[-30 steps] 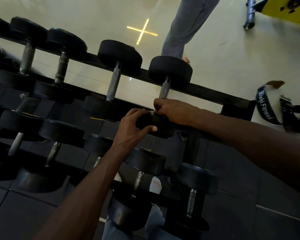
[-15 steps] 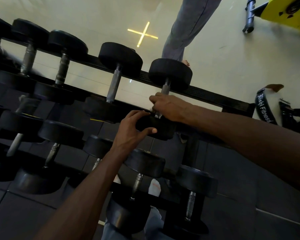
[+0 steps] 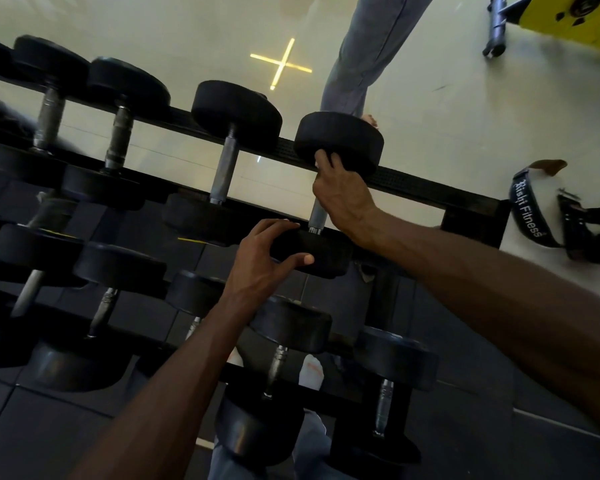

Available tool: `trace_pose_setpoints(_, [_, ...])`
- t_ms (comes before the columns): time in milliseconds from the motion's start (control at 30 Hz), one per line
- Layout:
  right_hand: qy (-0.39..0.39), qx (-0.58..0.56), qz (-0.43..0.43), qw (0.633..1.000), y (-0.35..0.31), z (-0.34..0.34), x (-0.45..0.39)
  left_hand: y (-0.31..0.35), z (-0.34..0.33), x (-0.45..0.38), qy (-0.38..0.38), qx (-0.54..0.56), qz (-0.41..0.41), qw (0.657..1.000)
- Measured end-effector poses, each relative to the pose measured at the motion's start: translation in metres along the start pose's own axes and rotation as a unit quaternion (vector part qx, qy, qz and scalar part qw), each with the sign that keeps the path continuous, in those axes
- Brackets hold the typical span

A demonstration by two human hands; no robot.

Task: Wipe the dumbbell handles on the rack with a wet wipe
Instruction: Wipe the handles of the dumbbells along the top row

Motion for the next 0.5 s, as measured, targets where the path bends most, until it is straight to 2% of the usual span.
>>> trace_pose_setpoints(167, [0.062,-0.164,-0.144,0.974,-0.011,-0.010,0.007,0.003,0.000,0.000,0.005,-0.005,0.006,1.000])
trace_pose_setpoints(500, [0.107,-0.315,-0.165,0.928,-0.009,-0.023,0.017,0.005,0.001,0.000,0.004,-0.004,0.006,1.000])
Point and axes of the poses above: each hand's wrist, its own x-axis away from the middle knuckle, its own z-axis out of the back of the hand, y = z × x, the point moved 2 cm from there along -x, towards the middle knuckle, and after that the axes turned 6 degrees about -y, right-handed, at the moved point
